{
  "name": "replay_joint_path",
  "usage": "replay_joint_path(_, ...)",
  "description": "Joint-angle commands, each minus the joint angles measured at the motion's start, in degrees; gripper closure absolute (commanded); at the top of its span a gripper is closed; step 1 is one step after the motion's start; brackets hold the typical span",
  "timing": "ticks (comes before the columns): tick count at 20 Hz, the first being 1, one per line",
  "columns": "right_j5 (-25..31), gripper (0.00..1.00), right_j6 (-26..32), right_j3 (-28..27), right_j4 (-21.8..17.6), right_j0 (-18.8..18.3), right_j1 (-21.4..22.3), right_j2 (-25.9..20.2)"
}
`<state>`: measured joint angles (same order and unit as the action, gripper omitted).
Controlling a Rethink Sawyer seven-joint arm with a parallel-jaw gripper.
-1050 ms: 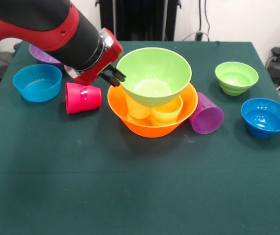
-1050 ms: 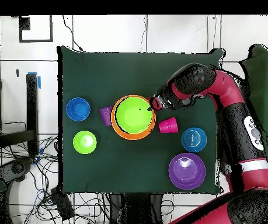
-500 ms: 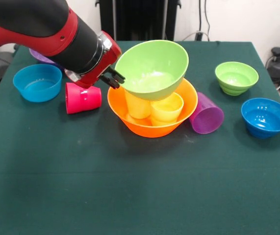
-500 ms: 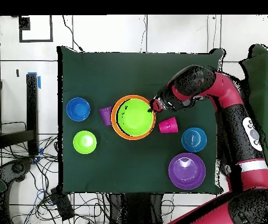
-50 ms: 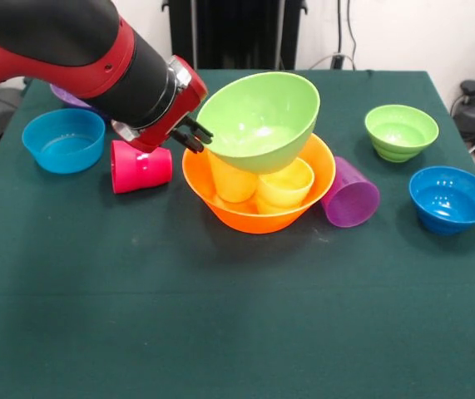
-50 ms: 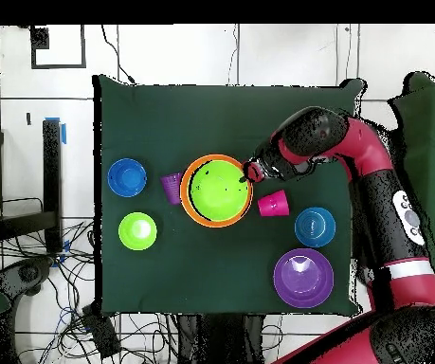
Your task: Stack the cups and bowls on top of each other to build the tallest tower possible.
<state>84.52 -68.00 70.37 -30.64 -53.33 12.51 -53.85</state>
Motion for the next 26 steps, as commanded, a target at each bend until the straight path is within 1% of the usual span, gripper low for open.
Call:
replay_joint_path(1, -4.55, 1.0, 16.55, 0.78, -4.08, 1.64, 0.32, 0.73)
replay_joint_path(7, -2.74, 1.0, 15.05, 1.64, -3.0, 1.83, 2.49, 0.41)
replay_joint_path(16, -3.27, 1.0, 12.14, 4.02, -1.95, 2.21, 4.82, 0.02)
replay_joint_path(20, -3.73, 1.0, 11.31, 4.75, -1.63, 2.52, 5.3, -0.03)
replay_joint_path(26, -6.09, 1.0, 9.63, 5.76, -1.7, 3.15, 4.7, 0.27)
